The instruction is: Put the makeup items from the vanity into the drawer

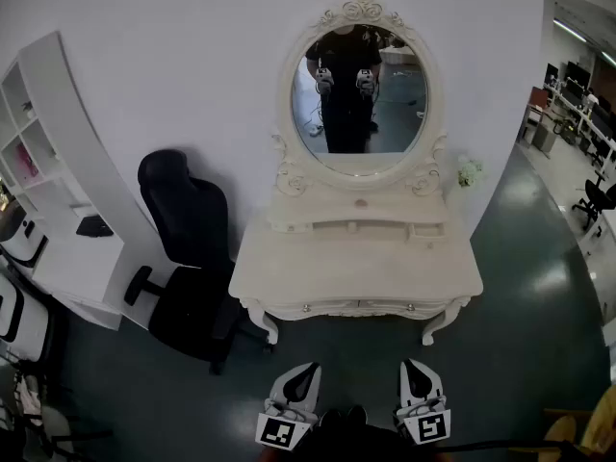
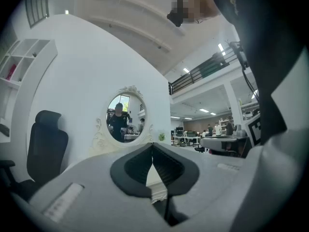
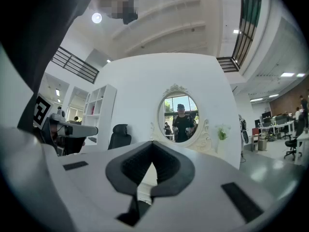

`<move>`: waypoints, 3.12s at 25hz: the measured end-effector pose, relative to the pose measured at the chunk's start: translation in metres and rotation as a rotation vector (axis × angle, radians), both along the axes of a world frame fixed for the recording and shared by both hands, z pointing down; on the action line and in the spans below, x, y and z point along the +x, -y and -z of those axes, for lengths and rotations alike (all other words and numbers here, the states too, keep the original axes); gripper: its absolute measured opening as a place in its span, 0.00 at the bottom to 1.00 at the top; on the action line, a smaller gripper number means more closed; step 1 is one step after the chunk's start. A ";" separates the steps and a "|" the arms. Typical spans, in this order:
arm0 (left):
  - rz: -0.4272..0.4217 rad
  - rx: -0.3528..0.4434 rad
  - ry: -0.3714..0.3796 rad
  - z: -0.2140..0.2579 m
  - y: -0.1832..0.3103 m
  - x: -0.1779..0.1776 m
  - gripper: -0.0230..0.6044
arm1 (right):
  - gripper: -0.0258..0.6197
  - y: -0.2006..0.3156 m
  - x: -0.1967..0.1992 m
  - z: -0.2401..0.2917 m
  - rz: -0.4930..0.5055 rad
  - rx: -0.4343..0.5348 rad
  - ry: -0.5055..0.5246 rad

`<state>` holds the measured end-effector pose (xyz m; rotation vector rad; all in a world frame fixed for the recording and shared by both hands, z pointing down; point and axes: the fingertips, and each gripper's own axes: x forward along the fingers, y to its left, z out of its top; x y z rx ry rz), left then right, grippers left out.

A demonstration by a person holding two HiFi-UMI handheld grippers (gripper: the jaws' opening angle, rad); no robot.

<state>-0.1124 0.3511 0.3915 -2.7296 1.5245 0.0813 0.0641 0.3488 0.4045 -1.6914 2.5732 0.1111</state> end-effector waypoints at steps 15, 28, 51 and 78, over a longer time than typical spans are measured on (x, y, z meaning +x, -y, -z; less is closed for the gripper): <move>0.016 -0.009 -0.004 -0.004 0.006 -0.008 0.07 | 0.04 0.004 -0.001 0.000 0.012 0.003 0.028; 0.053 -0.038 -0.001 -0.015 0.021 -0.004 0.07 | 0.04 0.019 0.008 -0.011 0.025 -0.024 0.002; 0.068 -0.054 0.054 -0.014 0.038 0.032 0.07 | 0.04 0.041 0.037 -0.016 0.055 0.003 -0.005; 0.023 -0.071 0.064 -0.032 0.198 0.035 0.07 | 0.04 0.190 0.066 -0.043 -0.057 -0.054 -0.025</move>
